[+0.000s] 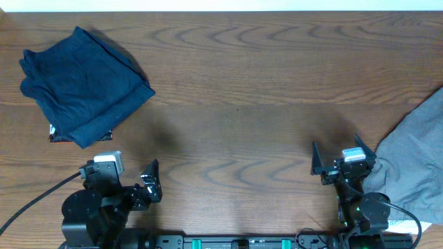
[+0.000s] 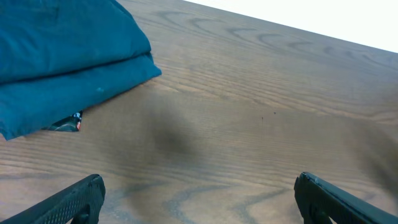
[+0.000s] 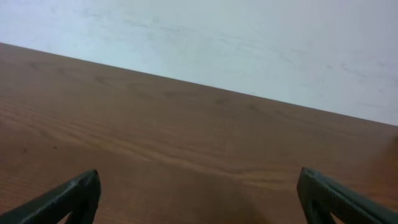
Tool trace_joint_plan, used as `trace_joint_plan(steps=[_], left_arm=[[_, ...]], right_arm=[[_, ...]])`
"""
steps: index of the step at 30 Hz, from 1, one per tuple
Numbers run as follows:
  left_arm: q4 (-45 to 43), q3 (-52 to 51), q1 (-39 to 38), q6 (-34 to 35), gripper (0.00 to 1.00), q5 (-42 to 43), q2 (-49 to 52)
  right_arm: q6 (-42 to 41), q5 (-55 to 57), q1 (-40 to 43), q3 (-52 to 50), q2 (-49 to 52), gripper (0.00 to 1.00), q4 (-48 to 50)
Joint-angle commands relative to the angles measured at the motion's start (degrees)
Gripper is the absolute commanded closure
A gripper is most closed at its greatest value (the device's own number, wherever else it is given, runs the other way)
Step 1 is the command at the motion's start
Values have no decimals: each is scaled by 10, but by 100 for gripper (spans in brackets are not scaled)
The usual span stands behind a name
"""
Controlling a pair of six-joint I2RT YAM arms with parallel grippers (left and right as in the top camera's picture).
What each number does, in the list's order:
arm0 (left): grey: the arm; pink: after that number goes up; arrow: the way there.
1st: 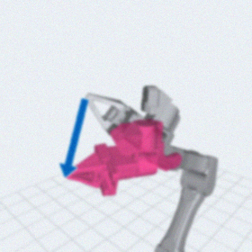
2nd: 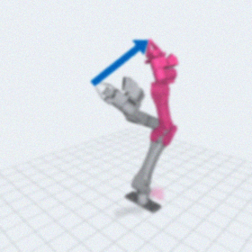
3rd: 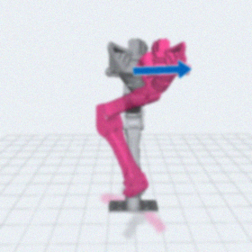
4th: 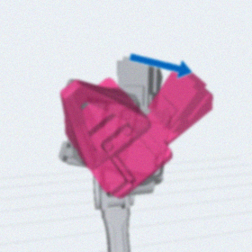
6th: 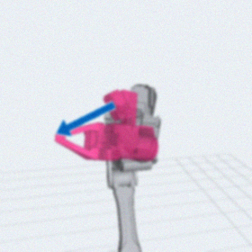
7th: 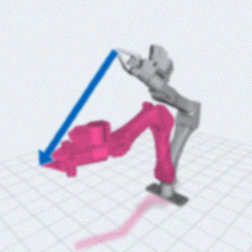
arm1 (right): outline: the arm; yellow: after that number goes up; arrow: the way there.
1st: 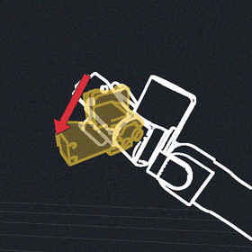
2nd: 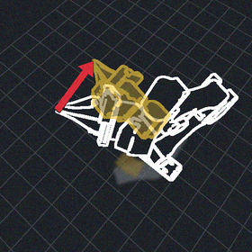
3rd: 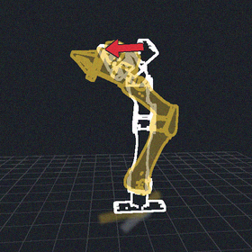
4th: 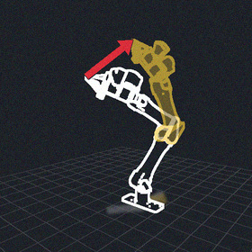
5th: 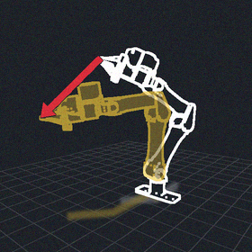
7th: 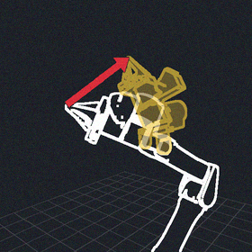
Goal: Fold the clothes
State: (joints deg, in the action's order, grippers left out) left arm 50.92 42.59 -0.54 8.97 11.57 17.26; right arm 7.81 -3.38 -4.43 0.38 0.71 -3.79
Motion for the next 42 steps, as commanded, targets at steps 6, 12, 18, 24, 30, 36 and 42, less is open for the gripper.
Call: trace_joint_plan(steps=[6, 12, 18, 24, 30, 36, 42], left_arm=[[-1, -2, 1, 1, 2, -5, -2], [-1, -2, 1, 1, 2, -5, -2], [-1, -2, 1, 1, 2, -5, -2], [12, -18, 0, -30, 2, -42, -9], [-88, -146, -2, -34, 2, -52, -87], [-240, -269, -2, -34, 2, -56, -140], [-388, -363, -2, -34, 2, -74, -172]], right_arm=[[4, 2, -5, -1, -4, 1, -3], [4, 2, -5, -1, -4, 1, -3], [4, 2, -5, -1, -4, 1, -3], [4, 2, -5, -1, -4, 1, -3], [4, 2, -5, -1, -4, 1, -2], [4, 2, -5, -1, -4, 1, -2], [4, 2, -5, -1, -4, 1, -3]])
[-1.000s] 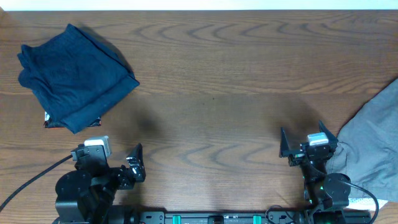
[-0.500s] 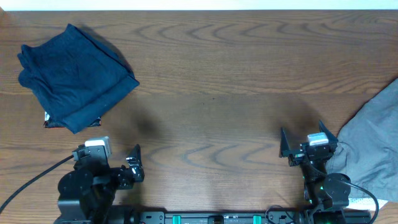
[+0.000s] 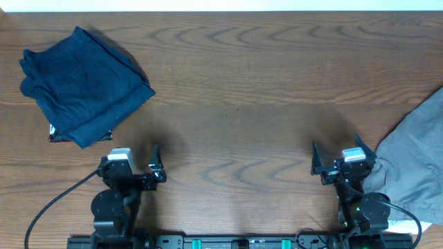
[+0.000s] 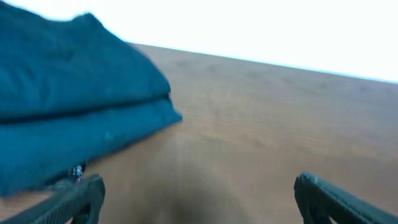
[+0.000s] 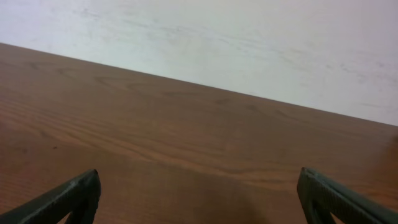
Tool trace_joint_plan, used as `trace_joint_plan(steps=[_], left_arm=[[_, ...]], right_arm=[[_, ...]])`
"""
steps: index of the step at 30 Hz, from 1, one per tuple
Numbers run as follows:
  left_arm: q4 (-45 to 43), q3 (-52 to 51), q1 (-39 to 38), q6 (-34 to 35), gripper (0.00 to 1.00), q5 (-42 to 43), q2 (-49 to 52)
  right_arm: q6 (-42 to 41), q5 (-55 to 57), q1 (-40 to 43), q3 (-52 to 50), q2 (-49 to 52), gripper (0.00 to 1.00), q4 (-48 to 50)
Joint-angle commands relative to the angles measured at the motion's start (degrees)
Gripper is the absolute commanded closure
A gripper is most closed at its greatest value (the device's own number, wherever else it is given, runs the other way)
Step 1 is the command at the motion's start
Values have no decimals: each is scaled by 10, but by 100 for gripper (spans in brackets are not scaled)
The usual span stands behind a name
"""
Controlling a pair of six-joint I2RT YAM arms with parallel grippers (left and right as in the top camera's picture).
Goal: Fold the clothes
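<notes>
A folded dark blue garment (image 3: pixel 83 86) lies at the table's far left; the blurred left wrist view shows it (image 4: pixel 68 106) ahead and to the left. A crumpled grey garment (image 3: pixel 415 162) hangs over the right edge. My left gripper (image 3: pixel 130 169) stands open near the front edge, below and to the right of the blue garment, with bare wood between its fingers (image 4: pixel 74 199). My right gripper (image 3: pixel 338 162) is open just left of the grey cloth, which is out of the right wrist view. Only wood shows between its fingertips (image 5: pixel 336 199).
A small dark tag (image 3: pixel 54 133) pokes out from under the blue garment's near corner. The brown wooden table (image 3: pixel 235 83) runs back to a white wall. Something white (image 3: pixel 401 224) lies by the right arm's base.
My left arm has shifted a little to the right and turned to face straight back; its wrist view is now blurred. The right arm and both garments have not moved.
</notes>
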State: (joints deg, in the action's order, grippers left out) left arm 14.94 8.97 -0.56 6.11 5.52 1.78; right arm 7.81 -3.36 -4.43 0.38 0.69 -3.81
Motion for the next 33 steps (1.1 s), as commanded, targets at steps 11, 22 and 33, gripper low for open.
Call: trace_joint_plan(steps=[11, 22, 33], left_arm=[[-110, -88, -2, -17, 2, -38, -17], [-110, -87, -2, -20, 2, -38, -16], [-110, -87, -2, -20, 2, -38, -16]], right_arm=[[4, 1, -5, -1, -4, 1, -2], [4, 1, -5, -1, -4, 1, -2], [4, 1, -5, -1, -4, 1, -2]])
